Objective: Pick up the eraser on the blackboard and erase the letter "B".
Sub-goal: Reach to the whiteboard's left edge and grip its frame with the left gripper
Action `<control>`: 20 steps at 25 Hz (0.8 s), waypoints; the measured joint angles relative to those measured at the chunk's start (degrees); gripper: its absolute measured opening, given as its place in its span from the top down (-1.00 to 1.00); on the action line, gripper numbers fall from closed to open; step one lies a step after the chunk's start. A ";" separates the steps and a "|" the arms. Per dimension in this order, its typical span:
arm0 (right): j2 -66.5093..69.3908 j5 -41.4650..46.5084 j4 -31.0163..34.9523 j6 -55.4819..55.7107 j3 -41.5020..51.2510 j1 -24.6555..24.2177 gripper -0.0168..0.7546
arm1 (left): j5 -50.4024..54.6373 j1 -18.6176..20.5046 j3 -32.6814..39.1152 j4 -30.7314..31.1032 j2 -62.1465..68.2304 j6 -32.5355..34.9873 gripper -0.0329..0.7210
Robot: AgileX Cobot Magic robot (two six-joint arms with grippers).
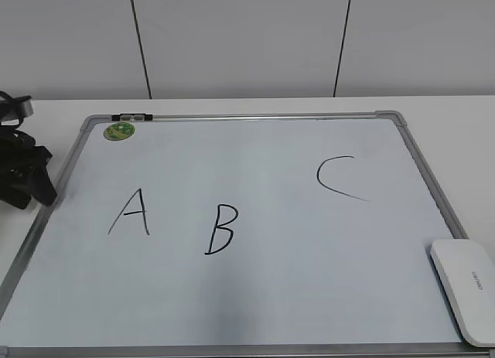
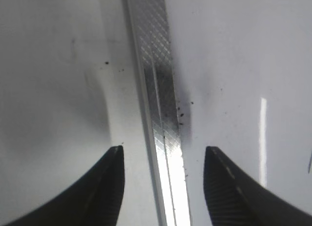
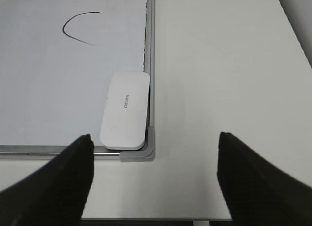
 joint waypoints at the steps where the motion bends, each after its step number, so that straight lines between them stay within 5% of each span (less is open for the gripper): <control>1: 0.00 0.00 0.00 0.00 0.00 0.00 -0.56 | 0.26 0.00 -0.43 -0.09 0.44 0.00 -0.10; 5: 0.00 0.00 0.00 0.00 0.00 0.00 -0.56 | 0.80 0.00 -1.07 -0.40 1.37 0.00 0.10; 20: 0.00 0.00 0.00 0.00 0.00 0.00 -0.56 | 0.10 0.26 -1.41 -1.05 3.77 0.12 0.29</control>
